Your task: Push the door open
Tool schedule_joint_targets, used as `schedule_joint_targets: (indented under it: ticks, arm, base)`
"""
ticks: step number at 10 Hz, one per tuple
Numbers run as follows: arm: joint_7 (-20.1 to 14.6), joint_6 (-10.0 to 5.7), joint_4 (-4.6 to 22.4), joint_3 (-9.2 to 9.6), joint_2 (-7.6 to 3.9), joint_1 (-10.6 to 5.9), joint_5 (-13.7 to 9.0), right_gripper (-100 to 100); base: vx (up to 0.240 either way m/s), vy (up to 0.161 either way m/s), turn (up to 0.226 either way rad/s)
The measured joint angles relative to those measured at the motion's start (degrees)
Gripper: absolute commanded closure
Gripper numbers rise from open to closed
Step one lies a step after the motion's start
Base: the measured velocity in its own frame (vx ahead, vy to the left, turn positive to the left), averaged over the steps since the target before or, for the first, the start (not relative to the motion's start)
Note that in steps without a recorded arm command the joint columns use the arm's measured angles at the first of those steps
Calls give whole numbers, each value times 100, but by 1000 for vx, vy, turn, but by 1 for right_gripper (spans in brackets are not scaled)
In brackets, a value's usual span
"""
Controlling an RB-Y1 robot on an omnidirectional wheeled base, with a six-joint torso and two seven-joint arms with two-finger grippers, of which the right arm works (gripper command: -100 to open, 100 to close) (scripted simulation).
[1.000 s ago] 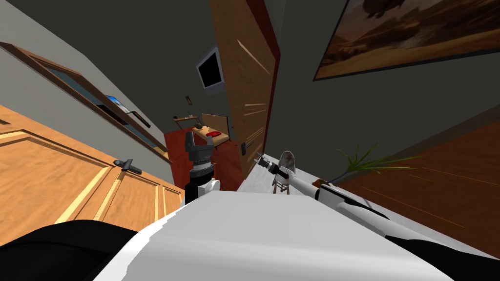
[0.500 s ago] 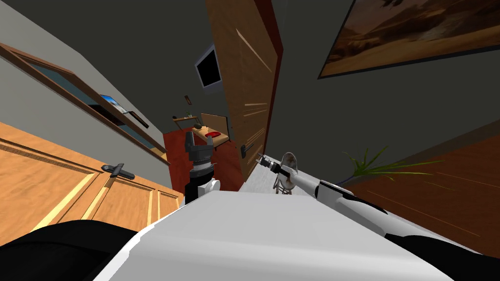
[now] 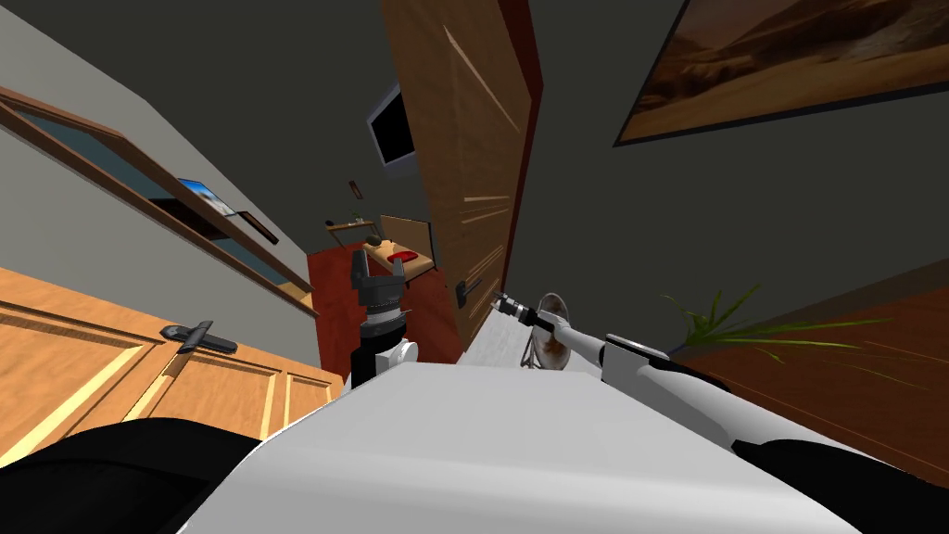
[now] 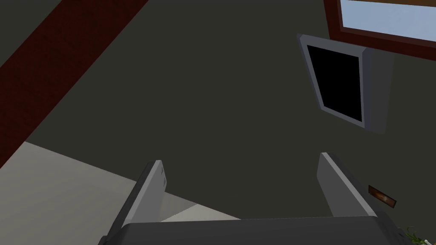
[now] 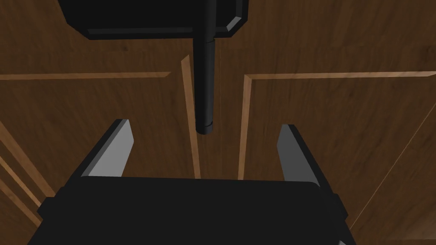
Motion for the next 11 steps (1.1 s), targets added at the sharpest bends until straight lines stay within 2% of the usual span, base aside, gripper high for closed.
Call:
schedule_joint_targets:
  ticks: [1,3,6,7,8,11]
  arm:
    - [-10,-1,9,6,-5,-8,-1,-100]
    - [13,68,92,-56,101,-26,8,-100]
    - [71,256,158,-177,281,-39,23,-100]
    - [85,327,141,-213,312,-39,26,-100]
    - [87,343,138,-217,317,-42,26,100]
    - [92,340,137,-220,326,-63,25,100]
  base:
    - [88,81,84]
    - [122,161,89]
    - [145,177,80]
    - [75,74,5]
    - [-10,-6,-6]
    - [-13,-18,18]
